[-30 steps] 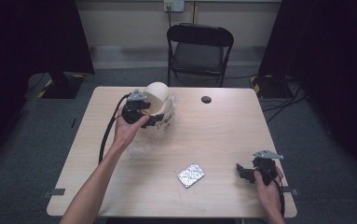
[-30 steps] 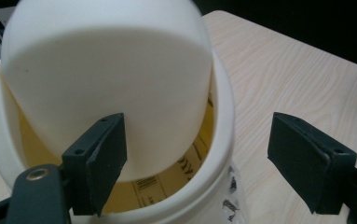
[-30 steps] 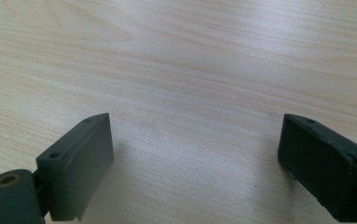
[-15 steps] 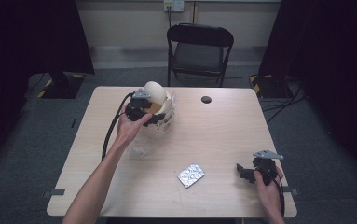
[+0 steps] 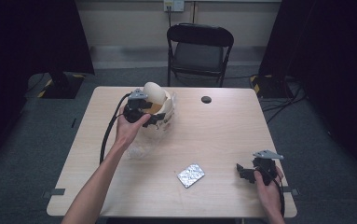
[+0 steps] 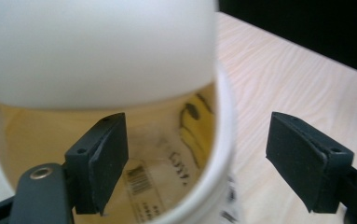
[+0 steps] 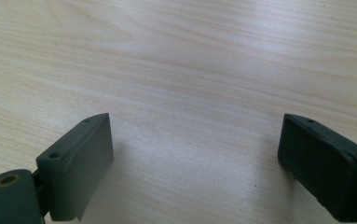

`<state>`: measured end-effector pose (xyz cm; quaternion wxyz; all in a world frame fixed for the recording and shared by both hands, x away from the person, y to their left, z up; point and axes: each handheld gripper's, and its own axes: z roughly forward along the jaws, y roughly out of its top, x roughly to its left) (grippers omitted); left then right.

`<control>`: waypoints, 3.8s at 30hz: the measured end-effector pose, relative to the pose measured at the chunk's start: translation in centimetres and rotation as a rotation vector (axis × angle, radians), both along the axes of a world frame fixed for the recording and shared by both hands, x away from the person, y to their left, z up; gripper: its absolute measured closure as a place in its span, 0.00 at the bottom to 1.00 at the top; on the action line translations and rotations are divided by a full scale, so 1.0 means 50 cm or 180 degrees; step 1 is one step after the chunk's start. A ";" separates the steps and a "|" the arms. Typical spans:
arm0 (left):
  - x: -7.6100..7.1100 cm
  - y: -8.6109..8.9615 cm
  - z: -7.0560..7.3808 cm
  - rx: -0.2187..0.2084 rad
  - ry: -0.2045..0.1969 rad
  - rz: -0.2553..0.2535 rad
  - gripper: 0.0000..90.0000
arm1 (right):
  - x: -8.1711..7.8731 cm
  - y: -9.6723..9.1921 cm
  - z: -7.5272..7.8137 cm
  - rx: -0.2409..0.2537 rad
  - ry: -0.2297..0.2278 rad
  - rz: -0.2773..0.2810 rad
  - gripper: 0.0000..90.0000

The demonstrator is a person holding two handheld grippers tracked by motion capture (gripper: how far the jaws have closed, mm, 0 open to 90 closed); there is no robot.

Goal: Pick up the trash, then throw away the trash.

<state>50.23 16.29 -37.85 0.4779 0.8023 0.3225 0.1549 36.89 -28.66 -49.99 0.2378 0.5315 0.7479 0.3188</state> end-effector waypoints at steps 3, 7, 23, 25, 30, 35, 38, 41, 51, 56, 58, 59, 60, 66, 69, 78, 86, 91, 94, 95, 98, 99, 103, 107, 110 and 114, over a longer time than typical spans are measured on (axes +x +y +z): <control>-0.018 -0.002 0.012 0.0050 -0.0038 -0.0058 0.24 | 0.000 0.000 0.000 0.0000 0.0000 0.0001 0.11; -0.043 0.000 0.036 0.0016 -0.0141 -0.0082 0.24 | 0.000 0.000 0.000 0.0000 -0.0002 -0.0001 0.11; -0.153 -0.024 0.025 -0.0220 -0.0055 -0.0346 0.23 | 0.000 0.000 0.000 0.0000 -0.0001 -0.0001 0.11; -0.159 -0.029 0.016 -0.0260 0.0000 -0.0370 0.23 | 0.000 0.000 0.000 0.0003 -0.0001 -0.0001 0.11; -0.177 -0.041 -0.004 -0.0184 0.0019 -0.0399 0.23 | 0.000 0.000 0.000 0.0000 -0.0001 0.0001 0.11; -0.193 -0.054 -0.029 -0.0155 0.0080 -0.0424 0.23 | 0.000 0.000 0.000 0.0001 0.0002 0.0002 0.11; -0.206 -0.067 -0.048 -0.0151 0.0109 -0.0539 0.21 | 0.000 0.000 0.000 0.0001 -0.0001 0.0001 0.11; -0.227 -0.083 -0.072 -0.0177 0.0189 -0.0576 0.19 | 0.000 0.000 0.000 0.0000 -0.0001 -0.0001 0.11; -0.271 -0.139 -0.145 0.0002 0.0415 -0.0747 0.19 | -0.002 0.000 0.000 0.0000 0.0002 0.0016 0.11; -0.276 -0.173 -0.176 0.0140 0.0520 -0.0855 0.18 | -0.002 0.000 0.000 0.0001 0.0003 0.0016 0.11; -0.279 -0.181 -0.193 0.0141 0.0547 -0.0826 0.19 | -0.002 0.000 0.000 0.0000 0.0002 0.0016 0.11; -0.282 -0.185 -0.203 0.0194 0.0555 -0.0819 0.19 | -0.002 0.000 0.000 0.0000 0.0002 0.0016 0.11; -0.284 -0.188 -0.211 0.0242 0.0529 -0.0805 0.21 | -0.002 0.000 0.000 0.0000 0.0002 0.0016 0.11; -0.286 -0.205 -0.239 0.0346 0.0557 -0.0798 0.19 | -0.002 0.000 0.000 0.0000 0.0002 0.0016 0.11; -0.282 -0.212 -0.238 0.0389 0.0535 -0.0802 0.19 | -0.002 0.000 0.000 0.0000 0.0002 0.0016 0.11; -0.297 -0.223 -0.241 0.0632 0.0249 -0.0745 0.28 | -0.002 0.000 0.000 0.0001 0.0002 0.0016 0.11; -0.300 -0.222 -0.240 0.0609 0.0228 -0.0769 0.38 | -0.002 0.000 0.000 0.0001 0.0002 0.0016 0.11; -0.299 -0.222 -0.240 0.0597 0.0237 -0.0781 0.38 | -0.002 0.000 0.000 0.0001 0.0002 0.0017 0.11; -0.297 -0.221 -0.241 0.0575 0.0231 -0.0823 0.38 | -0.002 0.000 0.000 0.0001 0.0002 0.0016 0.11; -0.296 -0.221 -0.240 0.0580 0.0232 -0.0827 0.38 | -0.002 0.001 0.000 0.0005 0.0005 0.0018 0.11; -0.296 -0.221 -0.239 0.0603 0.0245 -0.0833 0.38 | -0.002 0.001 0.000 0.0003 0.0000 0.0044 0.11; -0.295 -0.220 -0.239 0.0607 0.0237 -0.0848 0.38 | -0.002 0.001 0.000 0.0002 -0.0001 0.0044 0.11; -0.288 -0.216 -0.239 0.0524 0.0289 -0.0843 0.38 | -0.002 0.001 0.000 0.0003 -0.0001 0.0044 0.11; -0.283 -0.211 -0.238 0.0544 0.0318 -0.0825 0.38 | -0.002 0.001 0.000 0.0004 0.0000 0.0044 0.11; -0.279 -0.208 -0.237 0.0473 0.0384 -0.0823 0.38 | -0.002 0.001 0.000 0.0005 0.0000 0.0043 0.11; -0.275 -0.201 -0.234 0.0434 0.0392 -0.0799 0.38 | -0.002 0.001 0.000 0.0005 -0.0001 0.0044 0.11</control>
